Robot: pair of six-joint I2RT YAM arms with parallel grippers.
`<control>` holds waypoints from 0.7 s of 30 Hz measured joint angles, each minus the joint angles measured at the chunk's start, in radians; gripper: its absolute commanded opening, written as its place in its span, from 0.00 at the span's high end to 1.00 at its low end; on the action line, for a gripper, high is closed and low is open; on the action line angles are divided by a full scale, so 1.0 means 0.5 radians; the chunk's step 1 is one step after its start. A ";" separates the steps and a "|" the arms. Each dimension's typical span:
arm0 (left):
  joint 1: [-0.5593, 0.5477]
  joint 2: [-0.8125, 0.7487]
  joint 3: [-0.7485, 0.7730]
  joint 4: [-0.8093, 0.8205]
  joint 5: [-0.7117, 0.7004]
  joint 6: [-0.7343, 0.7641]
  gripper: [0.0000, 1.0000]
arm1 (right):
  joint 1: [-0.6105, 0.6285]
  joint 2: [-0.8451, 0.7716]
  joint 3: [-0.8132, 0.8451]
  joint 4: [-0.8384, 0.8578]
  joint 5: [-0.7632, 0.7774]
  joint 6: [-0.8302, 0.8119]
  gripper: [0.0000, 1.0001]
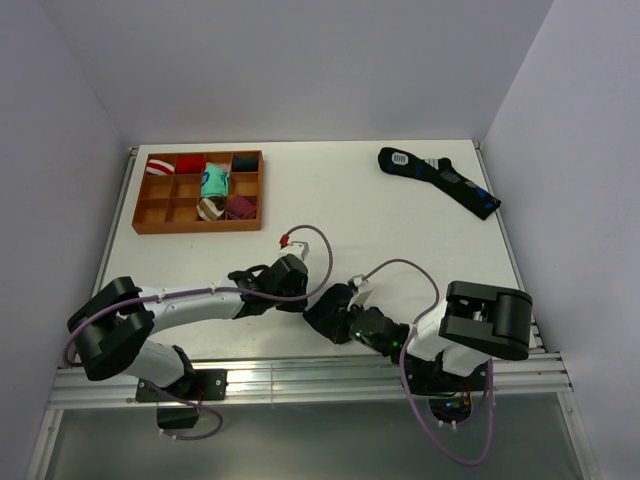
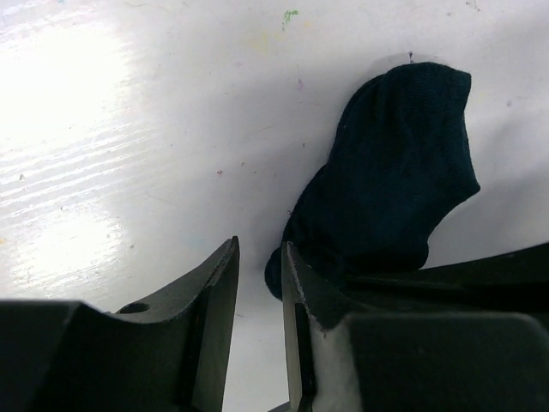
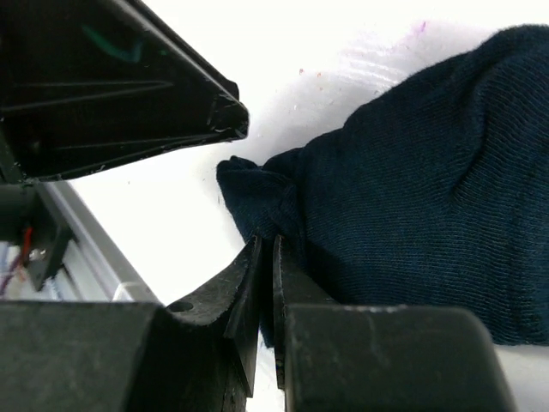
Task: Roll the socks
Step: Roll the sock at the center of the board.
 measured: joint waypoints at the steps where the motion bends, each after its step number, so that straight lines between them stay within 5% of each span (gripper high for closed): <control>1: 0.001 -0.018 -0.024 0.019 -0.001 -0.002 0.67 | -0.027 -0.010 -0.008 -0.002 -0.048 0.014 0.88; 21: 0.002 -0.258 -0.294 0.445 0.038 0.002 0.63 | -0.533 -0.047 -0.046 -0.056 -0.942 0.196 0.89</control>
